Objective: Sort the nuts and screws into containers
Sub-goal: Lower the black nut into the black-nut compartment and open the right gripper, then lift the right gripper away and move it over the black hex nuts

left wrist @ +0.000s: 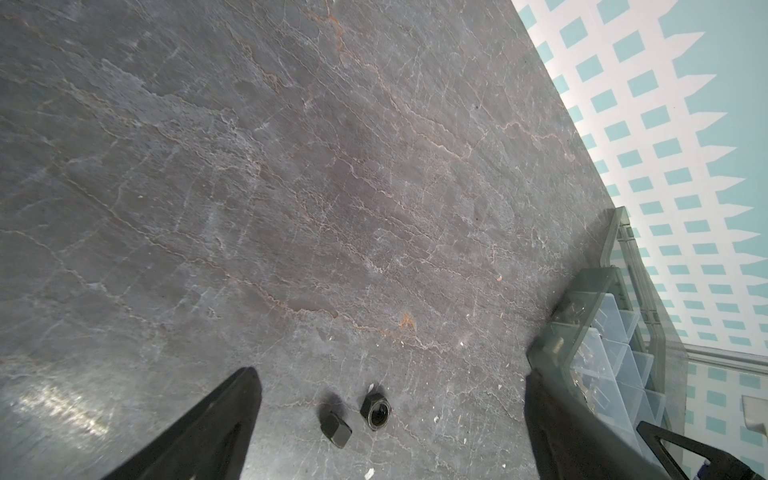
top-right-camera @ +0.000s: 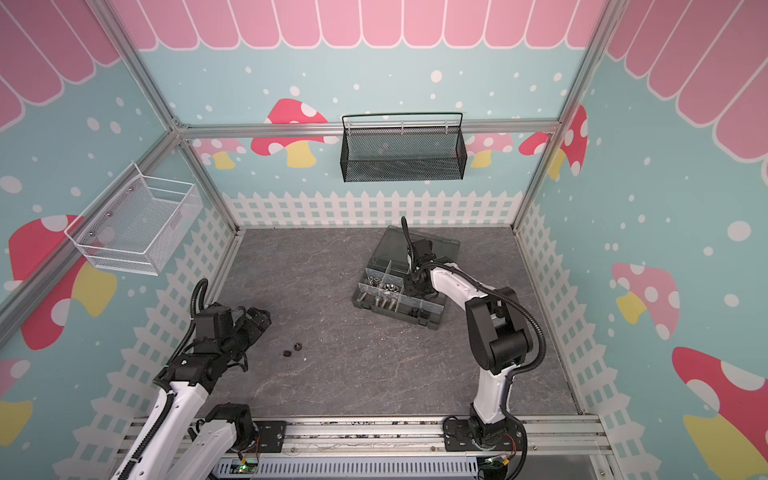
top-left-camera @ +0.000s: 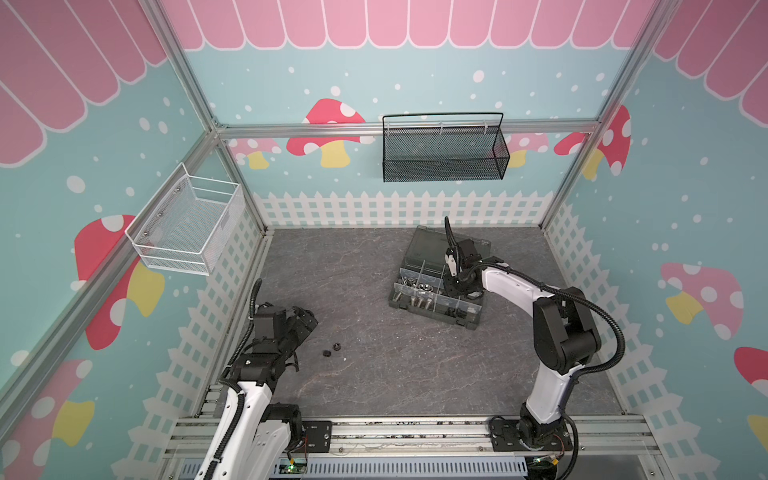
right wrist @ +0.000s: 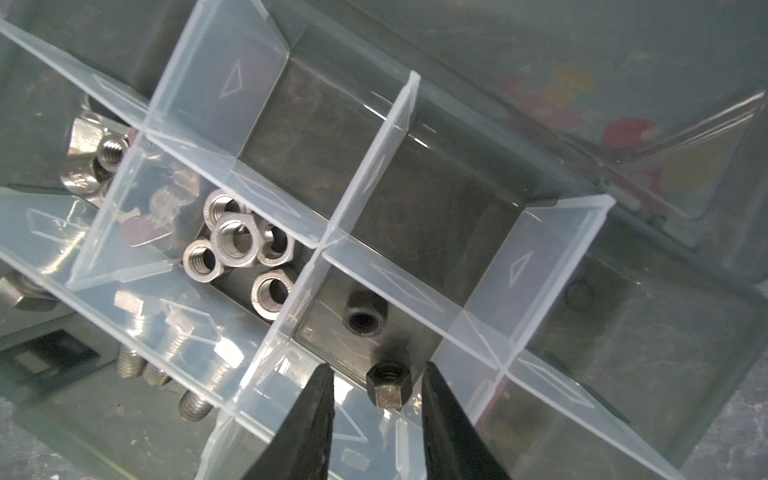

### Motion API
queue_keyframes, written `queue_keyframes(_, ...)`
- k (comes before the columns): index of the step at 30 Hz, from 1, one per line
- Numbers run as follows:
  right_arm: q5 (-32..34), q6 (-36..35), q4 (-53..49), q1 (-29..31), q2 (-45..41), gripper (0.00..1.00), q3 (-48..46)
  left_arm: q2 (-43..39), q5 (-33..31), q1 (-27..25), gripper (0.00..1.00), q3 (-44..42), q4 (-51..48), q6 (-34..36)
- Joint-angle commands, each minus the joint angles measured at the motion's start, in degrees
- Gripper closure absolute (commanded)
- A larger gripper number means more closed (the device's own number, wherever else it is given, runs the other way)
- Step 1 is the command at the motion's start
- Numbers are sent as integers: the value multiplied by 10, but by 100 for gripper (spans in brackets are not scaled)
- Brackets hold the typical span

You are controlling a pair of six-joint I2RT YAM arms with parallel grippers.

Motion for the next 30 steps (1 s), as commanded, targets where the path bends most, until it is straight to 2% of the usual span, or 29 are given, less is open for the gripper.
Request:
queue_keyframes(1,7,-7,-5,-2,-22,60,-1,-4,-5,4,0,9,-9,5)
queue_keyframes(11,8,-5,-23,2,-93,56,-9,-3,-3,5,0,11,-8,6)
queue_keyframes(17,5,-3,-24,27,-150,51,-29,2,3,4,0,18,-9,0)
queue_keyframes(25,25,9,-29,91,-183,47,-41,2,4,4,0,18,-9,-2)
queue_keyframes(30,39,24,-29,153,-182,44,-37,-2,0,4,0,16,-9,0)
